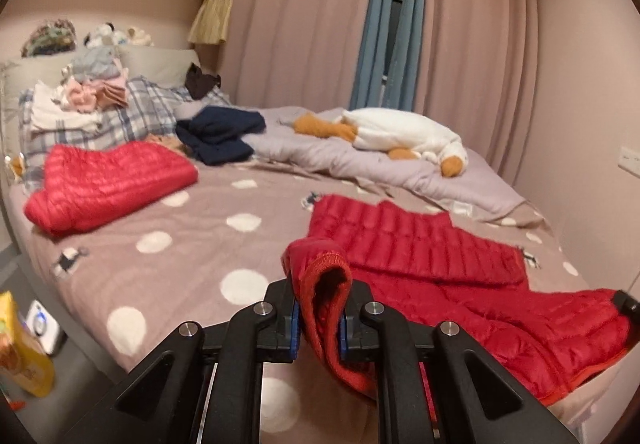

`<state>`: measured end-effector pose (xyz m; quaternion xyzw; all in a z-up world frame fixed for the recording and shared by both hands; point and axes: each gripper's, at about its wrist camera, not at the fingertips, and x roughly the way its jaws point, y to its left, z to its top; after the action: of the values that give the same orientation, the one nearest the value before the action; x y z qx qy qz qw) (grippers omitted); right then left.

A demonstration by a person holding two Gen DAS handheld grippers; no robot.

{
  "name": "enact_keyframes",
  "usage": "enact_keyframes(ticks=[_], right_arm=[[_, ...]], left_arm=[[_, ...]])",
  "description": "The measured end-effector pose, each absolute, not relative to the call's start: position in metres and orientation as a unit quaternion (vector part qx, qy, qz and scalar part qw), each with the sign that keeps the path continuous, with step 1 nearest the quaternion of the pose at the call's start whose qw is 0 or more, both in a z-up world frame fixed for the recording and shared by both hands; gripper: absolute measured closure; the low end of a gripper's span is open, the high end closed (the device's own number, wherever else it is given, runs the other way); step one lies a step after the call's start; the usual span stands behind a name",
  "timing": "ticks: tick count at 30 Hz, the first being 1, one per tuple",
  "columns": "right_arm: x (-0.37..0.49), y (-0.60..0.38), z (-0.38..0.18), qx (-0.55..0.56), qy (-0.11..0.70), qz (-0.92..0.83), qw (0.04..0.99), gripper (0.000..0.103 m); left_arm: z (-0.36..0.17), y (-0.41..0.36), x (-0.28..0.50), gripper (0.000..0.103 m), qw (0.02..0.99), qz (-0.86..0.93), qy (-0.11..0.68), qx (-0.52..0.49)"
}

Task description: Fold large clothes

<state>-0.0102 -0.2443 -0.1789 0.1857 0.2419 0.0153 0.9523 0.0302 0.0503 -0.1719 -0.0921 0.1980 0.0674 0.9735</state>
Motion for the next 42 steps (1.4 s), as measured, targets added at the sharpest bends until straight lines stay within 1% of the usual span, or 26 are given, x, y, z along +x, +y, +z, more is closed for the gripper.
enact_keyframes(ticks=[6,13,17,26,34,42], right_arm=[[-0.01,-0.245,-0.153,0.178,0.215,0.028,0.96,0.091],[-0.028,-0.246,-0.124,0.176,0.159,0.043,0.971,0.091],[-0.024,-0.247,-0.114,0.173,0.152,0.032,0.973,0.091],[-0.028,-0.245,-0.086,0.165,0.113,0.036,0.979,0.091],[-0.005,-0.245,-0.081,0.156,0.134,0.019,0.978,0.091],[0.015,-0.244,-0.081,0.148,0.15,0.008,0.977,0.09]], left_arm=[[-0.153,0.051,0.022,0.09,0.978,0.06,0.173,-0.097],[-0.126,0.057,0.007,0.09,0.984,0.068,0.119,-0.115],[-0.117,0.06,0.012,0.09,0.982,0.054,0.124,-0.13],[-0.093,0.059,0.006,0.09,0.987,0.065,0.081,-0.122],[-0.09,0.059,0.032,0.09,0.985,0.065,0.101,-0.124],[-0.089,0.055,0.051,0.09,0.986,0.06,0.102,-0.114]])
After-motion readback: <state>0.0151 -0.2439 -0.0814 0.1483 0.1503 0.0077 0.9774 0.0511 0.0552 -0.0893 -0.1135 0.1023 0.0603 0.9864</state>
